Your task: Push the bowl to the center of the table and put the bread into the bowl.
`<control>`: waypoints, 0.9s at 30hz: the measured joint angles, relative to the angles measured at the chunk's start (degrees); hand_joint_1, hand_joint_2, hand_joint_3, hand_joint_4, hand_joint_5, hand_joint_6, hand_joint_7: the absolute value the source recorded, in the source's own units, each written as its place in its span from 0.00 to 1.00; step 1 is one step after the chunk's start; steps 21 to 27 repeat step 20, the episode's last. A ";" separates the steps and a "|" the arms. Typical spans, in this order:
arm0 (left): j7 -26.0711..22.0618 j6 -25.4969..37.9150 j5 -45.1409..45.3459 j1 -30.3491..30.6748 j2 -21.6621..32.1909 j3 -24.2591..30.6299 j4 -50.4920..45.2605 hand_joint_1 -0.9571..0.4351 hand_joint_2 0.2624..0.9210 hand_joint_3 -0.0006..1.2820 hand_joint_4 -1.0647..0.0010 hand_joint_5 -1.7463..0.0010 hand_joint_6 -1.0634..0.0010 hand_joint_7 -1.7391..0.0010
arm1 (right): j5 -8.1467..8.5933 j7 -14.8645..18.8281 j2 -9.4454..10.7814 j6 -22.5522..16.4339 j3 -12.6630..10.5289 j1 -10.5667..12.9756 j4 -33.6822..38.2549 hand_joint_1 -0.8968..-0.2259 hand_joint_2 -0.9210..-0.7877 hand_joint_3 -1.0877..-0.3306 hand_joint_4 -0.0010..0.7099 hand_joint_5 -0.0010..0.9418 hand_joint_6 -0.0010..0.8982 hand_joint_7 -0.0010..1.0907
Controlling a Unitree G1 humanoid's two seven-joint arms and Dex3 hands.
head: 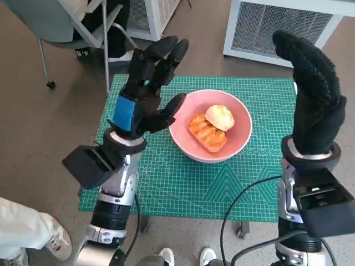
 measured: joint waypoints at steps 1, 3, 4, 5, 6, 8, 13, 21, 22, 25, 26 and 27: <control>-0.13 0.24 -0.18 0.10 -0.02 0.04 -0.33 0.36 1.00 0.35 0.73 0.96 1.00 0.49 | -0.37 -0.14 -0.02 0.00 0.00 -0.08 0.08 0.74 0.00 0.74 0.61 0.00 0.13 0.64; -0.32 0.48 -0.42 0.24 -0.06 0.11 -0.80 0.36 1.00 0.35 0.73 0.96 1.00 0.49 | -0.66 -0.31 -0.06 0.00 0.00 -0.24 0.22 0.74 0.00 0.74 0.61 0.00 0.13 0.64; -0.37 0.55 -0.49 0.29 -0.09 0.15 -1.03 0.35 1.00 0.35 0.73 0.96 1.00 0.49 | -0.69 -0.34 -0.09 0.00 -0.01 -0.32 0.27 0.74 0.00 0.74 0.60 0.00 0.13 0.64; -0.40 0.61 -0.54 0.35 -0.11 0.19 -1.29 0.35 1.00 0.35 0.72 0.96 1.00 0.48 | -0.69 -0.35 -0.11 0.00 -0.01 -0.39 0.32 0.74 0.00 0.74 0.60 0.00 0.13 0.64; -0.40 0.61 -0.55 0.36 -0.14 0.23 -1.44 0.35 1.00 0.34 0.72 0.96 1.00 0.48 | -0.69 -0.35 -0.14 0.00 -0.01 -0.46 0.35 0.74 0.00 0.74 0.60 0.00 0.13 0.64; -0.40 0.60 -0.55 0.39 -0.19 0.30 -1.68 0.35 1.00 0.34 0.72 0.95 1.00 0.48 | -0.67 -0.35 -0.18 0.00 -0.01 -0.55 0.37 0.74 0.00 0.74 0.60 0.00 0.13 0.64; -0.27 0.60 -0.42 0.60 -0.31 0.35 -2.05 0.35 1.00 0.34 0.71 0.95 1.00 0.48 | -0.63 -0.34 -0.27 0.29 0.00 -0.60 0.24 0.74 0.00 0.74 0.60 0.00 0.12 0.64; -0.17 0.61 -0.32 0.65 -0.32 0.43 -2.25 0.36 1.00 0.34 0.71 0.94 1.00 0.47 | -0.57 -0.34 -0.27 1.00 0.11 -0.56 -0.66 0.74 0.00 0.74 0.60 0.00 0.12 0.64; -0.17 0.61 -0.32 0.65 -0.32 0.43 -2.25 0.36 1.00 0.34 0.71 0.94 1.00 0.47 | -0.57 -0.34 -0.27 1.00 0.11 -0.56 -0.66 0.74 0.00 0.74 0.60 0.00 0.12 0.64; -0.17 0.61 -0.32 0.65 -0.32 0.43 -2.25 0.36 1.00 0.34 0.71 0.94 1.00 0.47 | -0.57 -0.34 -0.27 1.00 0.11 -0.56 -0.66 0.74 0.00 0.74 0.60 0.00 0.12 0.64; -0.17 0.61 -0.32 0.65 -0.32 0.43 -2.25 0.36 1.00 0.34 0.71 0.94 1.00 0.47 | -0.57 -0.34 -0.27 1.00 0.11 -0.56 -0.66 0.74 0.00 0.74 0.60 0.00 0.12 0.64; -0.17 0.61 -0.32 0.65 -0.32 0.43 -2.25 0.36 1.00 0.34 0.71 0.94 1.00 0.47 | -0.57 -0.34 -0.27 1.00 0.11 -0.56 -0.66 0.74 0.00 0.74 0.60 0.00 0.12 0.64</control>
